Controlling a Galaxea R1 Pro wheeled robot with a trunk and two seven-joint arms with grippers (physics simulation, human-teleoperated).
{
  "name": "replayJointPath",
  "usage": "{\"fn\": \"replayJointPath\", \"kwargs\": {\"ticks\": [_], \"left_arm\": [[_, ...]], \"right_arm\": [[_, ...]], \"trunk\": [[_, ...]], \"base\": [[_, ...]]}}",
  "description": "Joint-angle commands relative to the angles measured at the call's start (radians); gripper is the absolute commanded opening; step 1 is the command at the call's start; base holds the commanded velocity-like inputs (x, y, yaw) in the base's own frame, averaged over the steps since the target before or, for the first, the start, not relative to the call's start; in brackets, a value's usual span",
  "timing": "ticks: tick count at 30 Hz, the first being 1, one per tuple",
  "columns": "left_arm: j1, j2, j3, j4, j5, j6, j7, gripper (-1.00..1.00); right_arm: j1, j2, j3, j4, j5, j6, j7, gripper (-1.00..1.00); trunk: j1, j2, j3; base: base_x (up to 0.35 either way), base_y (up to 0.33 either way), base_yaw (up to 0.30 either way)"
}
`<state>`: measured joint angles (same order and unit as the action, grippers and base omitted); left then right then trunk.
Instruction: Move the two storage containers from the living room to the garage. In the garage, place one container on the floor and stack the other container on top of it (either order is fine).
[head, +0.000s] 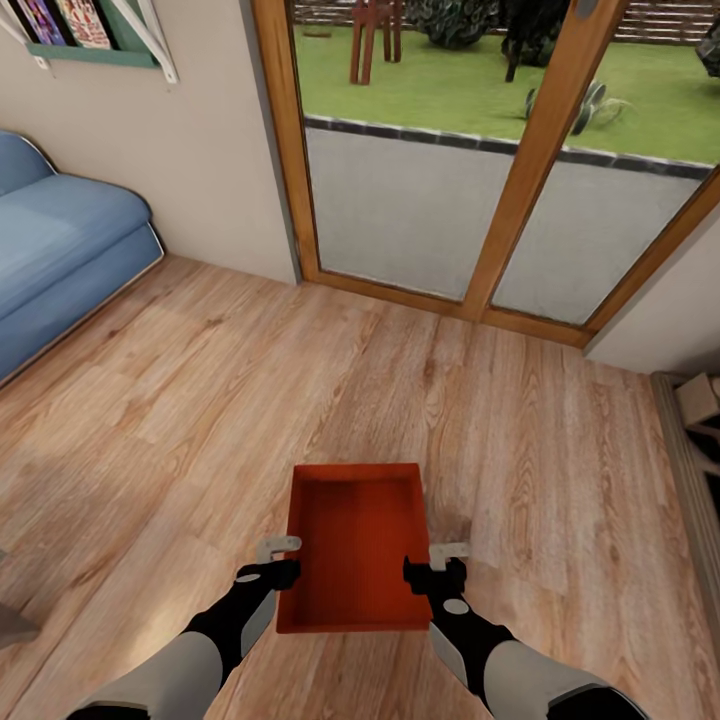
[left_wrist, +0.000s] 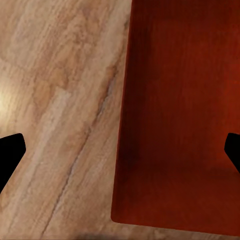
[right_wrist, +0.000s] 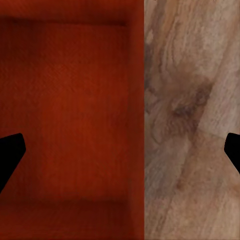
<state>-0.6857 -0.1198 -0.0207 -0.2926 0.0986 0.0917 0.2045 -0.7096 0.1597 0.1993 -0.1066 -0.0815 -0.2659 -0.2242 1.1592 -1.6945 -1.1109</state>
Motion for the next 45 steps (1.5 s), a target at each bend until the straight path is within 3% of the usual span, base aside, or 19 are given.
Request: {"fn": "replayJointPath", "kwargs": {"ticks": [1,12,19,28,45], "left_arm": [[0.0,0.0,-0.002,-0.002,0.011,0.005,0.004,1.0],[0.0,0.001,-0.002,0.0,0.009,0.005,0.004,1.0],[0.0,0.001,-0.002,0.044,0.011,0.003,0.004,1.0],[0.0,0.006,-0.001,0.092,0.011,-0.064,0.005,1.0],[0.0,0.009,0.001,0.093,0.009,-0.07,0.006,1.0]], "right_arm": [[-0.001,0.0,0.008,0.009,-0.009,-0.011,-0.004,1.0],[-0.001,-0.008,0.007,0.059,-0.009,-0.029,0.024,1.0],[0.003,-0.016,0.006,0.064,-0.009,-0.032,0.037,1.0],[0.005,-0.018,0.006,0.091,-0.008,-0.041,0.039,1.0],[0.005,-0.022,0.005,0.105,-0.008,-0.082,0.04,1.0]], "trunk": [[0.004,-0.008,-0.004],[0.046,-0.085,-0.038],[0.073,-0.134,-0.06],[0.107,-0.197,-0.088],[0.173,-0.316,-0.142]], "base": [[0.0,0.0,0.0],[0.0,0.0,0.0],[0.0,0.0,0.0],[0.0,0.0,0.0],[0.0,0.0,0.0]]}}
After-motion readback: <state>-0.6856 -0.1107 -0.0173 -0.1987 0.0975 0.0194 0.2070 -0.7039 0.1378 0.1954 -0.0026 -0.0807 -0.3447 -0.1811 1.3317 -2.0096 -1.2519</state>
